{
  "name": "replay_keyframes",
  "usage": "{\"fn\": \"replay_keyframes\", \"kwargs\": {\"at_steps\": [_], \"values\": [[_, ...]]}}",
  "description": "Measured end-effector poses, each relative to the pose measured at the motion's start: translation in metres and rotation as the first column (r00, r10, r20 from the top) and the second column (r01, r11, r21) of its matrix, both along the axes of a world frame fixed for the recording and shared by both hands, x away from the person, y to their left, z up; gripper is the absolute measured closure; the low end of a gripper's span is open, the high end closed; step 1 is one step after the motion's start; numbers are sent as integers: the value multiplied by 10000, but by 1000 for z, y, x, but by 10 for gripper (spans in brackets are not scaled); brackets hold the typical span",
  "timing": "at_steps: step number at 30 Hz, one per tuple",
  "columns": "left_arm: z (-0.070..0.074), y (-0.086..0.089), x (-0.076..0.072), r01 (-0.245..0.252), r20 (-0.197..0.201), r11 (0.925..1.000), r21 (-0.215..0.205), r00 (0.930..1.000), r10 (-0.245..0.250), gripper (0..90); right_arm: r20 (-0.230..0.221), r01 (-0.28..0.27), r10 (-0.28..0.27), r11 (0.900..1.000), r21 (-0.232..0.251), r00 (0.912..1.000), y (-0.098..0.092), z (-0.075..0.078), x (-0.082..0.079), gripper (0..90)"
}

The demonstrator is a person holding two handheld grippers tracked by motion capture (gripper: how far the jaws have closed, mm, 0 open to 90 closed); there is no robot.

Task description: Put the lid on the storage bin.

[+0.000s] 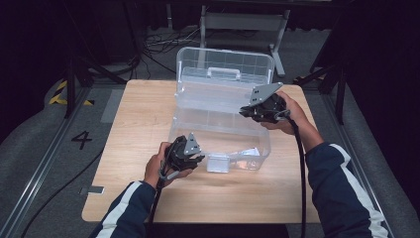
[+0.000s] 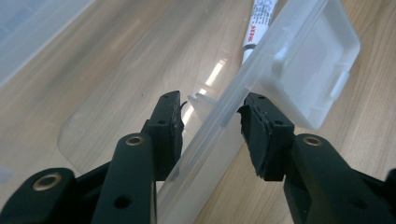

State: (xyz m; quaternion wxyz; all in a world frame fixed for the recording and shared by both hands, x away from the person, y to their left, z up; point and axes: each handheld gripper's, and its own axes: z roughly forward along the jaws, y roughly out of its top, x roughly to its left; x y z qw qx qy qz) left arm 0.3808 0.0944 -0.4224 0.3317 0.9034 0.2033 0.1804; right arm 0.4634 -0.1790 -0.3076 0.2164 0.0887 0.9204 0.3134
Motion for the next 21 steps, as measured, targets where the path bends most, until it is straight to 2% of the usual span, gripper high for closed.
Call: {"fn": "replay_keyframes", "kwargs": {"at_steps": [10,13,21], "values": [[-1,-2,-1,17,17,9998,-205,10000,-17,602,70,83,-88,9979,644,9999,-5,-6,-8,833],[-1,-5,-3,62,86,9999,-120,9999,-61,605,101,138,-150,9942,1069,9998,-8,-10,-11,826],[-1,-5,-3,41,108,9998,-194,9999,-39,605,77,263,-281,9838,1775,9996,-14,-16,-16,815]]}}
